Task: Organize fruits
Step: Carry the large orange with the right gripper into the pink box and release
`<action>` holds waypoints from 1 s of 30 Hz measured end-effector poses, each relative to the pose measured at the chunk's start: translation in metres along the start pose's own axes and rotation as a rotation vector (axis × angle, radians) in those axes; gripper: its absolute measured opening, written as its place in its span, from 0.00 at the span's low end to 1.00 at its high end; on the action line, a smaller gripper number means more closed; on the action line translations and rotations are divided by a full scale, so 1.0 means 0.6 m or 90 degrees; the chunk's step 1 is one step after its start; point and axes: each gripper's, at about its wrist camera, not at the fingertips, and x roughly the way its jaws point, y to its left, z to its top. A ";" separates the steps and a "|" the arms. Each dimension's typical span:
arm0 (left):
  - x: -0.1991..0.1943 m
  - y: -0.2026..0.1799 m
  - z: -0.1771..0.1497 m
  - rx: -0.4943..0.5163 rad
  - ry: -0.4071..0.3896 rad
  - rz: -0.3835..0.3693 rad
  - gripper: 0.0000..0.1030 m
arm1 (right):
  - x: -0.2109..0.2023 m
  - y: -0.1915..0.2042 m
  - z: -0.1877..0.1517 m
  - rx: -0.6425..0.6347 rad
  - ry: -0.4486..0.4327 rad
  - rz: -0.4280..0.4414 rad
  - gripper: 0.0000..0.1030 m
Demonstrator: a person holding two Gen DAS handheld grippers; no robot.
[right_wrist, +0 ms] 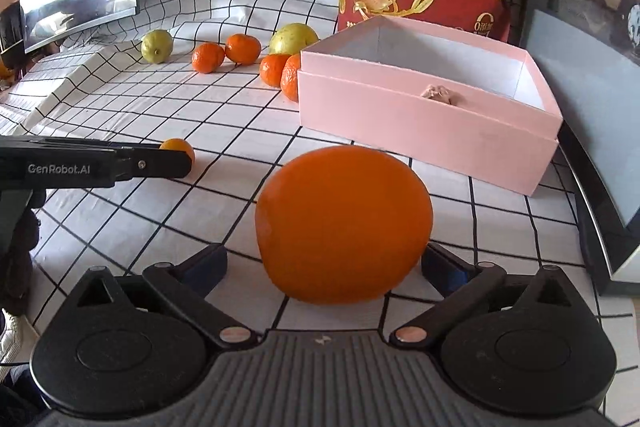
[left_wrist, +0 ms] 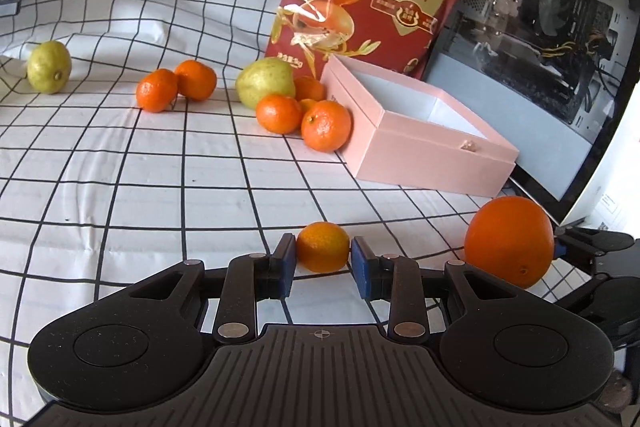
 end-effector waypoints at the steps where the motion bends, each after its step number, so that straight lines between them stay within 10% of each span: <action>1: 0.000 -0.001 0.000 0.001 0.000 0.001 0.34 | -0.002 0.000 0.000 -0.002 0.006 0.002 1.00; 30: 0.030 -0.088 0.009 0.119 0.036 -0.002 0.34 | -0.004 -0.030 0.016 -0.021 -0.037 0.033 0.82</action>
